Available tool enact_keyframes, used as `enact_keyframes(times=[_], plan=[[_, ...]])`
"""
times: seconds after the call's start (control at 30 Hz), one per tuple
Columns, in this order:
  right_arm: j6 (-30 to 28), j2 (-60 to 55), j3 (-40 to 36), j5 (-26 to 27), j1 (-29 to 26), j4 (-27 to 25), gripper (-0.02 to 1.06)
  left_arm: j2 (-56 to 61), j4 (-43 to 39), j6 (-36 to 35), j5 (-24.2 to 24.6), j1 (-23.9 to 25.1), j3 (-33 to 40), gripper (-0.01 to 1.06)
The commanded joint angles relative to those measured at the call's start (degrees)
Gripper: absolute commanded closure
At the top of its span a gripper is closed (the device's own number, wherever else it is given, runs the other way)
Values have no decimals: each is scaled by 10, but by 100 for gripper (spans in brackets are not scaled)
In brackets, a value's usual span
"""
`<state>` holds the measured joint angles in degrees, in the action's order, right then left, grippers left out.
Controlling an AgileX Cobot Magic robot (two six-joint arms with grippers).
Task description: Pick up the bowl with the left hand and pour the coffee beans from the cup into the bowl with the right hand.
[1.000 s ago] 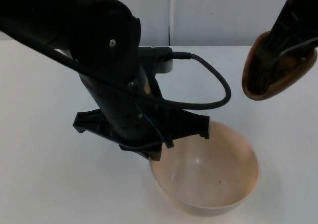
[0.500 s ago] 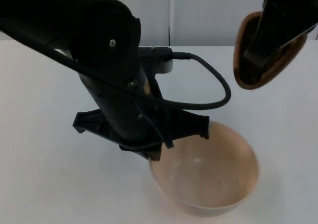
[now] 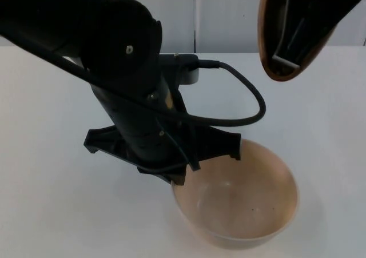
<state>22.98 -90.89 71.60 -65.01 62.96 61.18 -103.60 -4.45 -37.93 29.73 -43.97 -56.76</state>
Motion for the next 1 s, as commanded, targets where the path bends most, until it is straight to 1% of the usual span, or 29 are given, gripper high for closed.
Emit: enact_keyframes(times=[0.0,0.1,0.3,0.47,0.6,0.73,0.87,0.97], plan=[[5,5,0,-14,11,31,105,2,-1,-5,-5,-3,-3,105],[5,5,0,-23,24,52,105,2,-1,-5,-5,-3,-3,105],[1,5,0,-36,24,70,105,2,-1,-5,-5,-3,-3,105],[1,5,0,-37,24,72,105,2,-1,-5,-5,-3,-3,105],[1,1,0,-37,35,77,105,2,-1,-5,-7,-3,-3,105],[1,-13,-1,-50,48,97,105,2,-1,-5,-9,-3,-3,105],[5,-45,-1,-50,69,134,105,2,-1,-5,-9,-3,-3,105],[6,-52,-1,-50,71,140,105,2,-1,-5,-9,-3,-3,105]])
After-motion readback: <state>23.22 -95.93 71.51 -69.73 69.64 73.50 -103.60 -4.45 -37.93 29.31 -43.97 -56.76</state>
